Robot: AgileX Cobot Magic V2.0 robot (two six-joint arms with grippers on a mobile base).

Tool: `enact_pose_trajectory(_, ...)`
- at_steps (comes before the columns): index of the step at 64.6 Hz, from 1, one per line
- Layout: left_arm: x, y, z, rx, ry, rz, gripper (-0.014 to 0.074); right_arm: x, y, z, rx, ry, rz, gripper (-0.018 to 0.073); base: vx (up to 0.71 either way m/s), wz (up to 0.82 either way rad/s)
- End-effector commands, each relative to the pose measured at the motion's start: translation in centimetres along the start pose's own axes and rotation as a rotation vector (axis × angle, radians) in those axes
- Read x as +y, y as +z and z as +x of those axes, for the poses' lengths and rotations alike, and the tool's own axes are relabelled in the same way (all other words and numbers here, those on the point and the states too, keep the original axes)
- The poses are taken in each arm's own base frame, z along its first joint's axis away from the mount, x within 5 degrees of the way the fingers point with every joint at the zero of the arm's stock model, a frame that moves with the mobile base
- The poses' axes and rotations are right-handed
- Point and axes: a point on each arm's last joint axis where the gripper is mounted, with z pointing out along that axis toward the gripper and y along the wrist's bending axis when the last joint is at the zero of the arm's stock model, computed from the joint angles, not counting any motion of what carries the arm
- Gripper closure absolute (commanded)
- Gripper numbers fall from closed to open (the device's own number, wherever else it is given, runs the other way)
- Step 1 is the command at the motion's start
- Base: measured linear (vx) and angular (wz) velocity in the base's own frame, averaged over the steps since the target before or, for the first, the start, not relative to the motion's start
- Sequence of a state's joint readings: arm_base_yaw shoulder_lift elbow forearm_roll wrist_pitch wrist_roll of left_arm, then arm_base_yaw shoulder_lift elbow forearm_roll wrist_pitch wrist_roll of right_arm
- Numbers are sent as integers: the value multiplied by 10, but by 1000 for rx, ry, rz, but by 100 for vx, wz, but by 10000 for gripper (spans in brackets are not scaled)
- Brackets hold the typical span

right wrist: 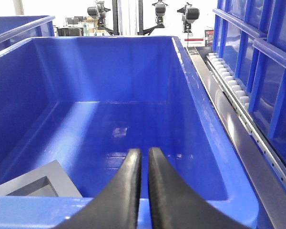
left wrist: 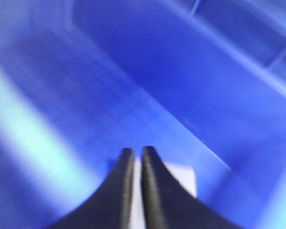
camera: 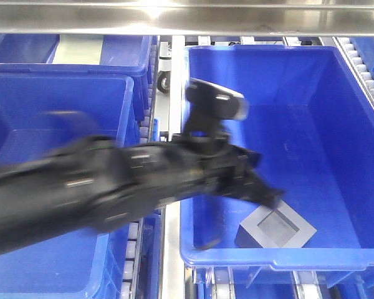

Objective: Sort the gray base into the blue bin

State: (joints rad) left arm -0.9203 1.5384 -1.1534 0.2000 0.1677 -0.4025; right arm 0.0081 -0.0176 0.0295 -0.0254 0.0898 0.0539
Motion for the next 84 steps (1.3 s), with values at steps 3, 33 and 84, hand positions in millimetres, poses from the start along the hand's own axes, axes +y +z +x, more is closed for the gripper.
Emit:
enact_pose_trajectory(3, -2, -66, -15, -151, 54, 35, 603, 0, -1, -7, -81, -13, 1, 564, 0, 0)
enact_pose_trajectory(33, 24, -226, 69, -303, 34, 33, 603, 0, -1, -7, -81, -13, 1, 564, 0, 0)
enact_pose_trajectory(84, 36, -276, 107, -411, 12, 36, 603, 0, -1, -7, -81, -13, 1, 564, 0, 0)
